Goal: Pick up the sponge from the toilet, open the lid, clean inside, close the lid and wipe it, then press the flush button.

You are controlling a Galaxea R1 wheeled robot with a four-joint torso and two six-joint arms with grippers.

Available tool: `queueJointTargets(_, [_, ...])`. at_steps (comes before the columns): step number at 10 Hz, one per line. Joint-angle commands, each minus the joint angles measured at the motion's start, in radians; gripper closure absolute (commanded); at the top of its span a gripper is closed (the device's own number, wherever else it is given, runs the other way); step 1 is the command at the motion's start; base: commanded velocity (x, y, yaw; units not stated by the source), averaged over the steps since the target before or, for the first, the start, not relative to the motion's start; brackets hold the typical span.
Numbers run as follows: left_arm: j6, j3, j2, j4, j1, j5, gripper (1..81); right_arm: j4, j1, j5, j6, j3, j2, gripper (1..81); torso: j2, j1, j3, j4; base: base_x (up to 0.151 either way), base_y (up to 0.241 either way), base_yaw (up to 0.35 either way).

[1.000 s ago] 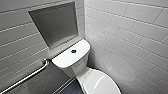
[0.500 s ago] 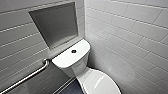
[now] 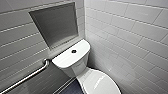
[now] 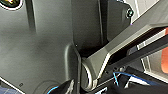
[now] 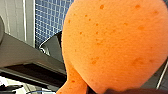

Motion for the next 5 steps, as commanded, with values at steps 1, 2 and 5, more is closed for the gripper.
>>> queueJointTargets(1, [0.016, -0.001, 0.002, 0.043, 0.017, 0.072, 1.0, -0.039, 0.134, -0.008, 0.008, 0.291, -0.256, 81.1, 0.000, 0.000, 0.000, 0.000, 0.000, 0.000, 0.000])
queueJointTargets(2, [0.017, -0.025, 0.017, 0.046, 0.032, 0.072, 1.0, -0.032, 0.201, -0.016, 0.013, 0.334, -0.291, 81.1, 0.000, 0.000, 0.000, 0.000, 0.000, 0.000, 0.000])
queueJointTargets(5, [0.016, -0.124, 0.070, 0.036, 0.052, 0.072, 1.0, 0.008, 0.414, -0.097, 0.014, 0.359, -0.301, 81.1, 0.000, 0.000, 0.000, 0.000, 0.000, 0.000, 0.000])
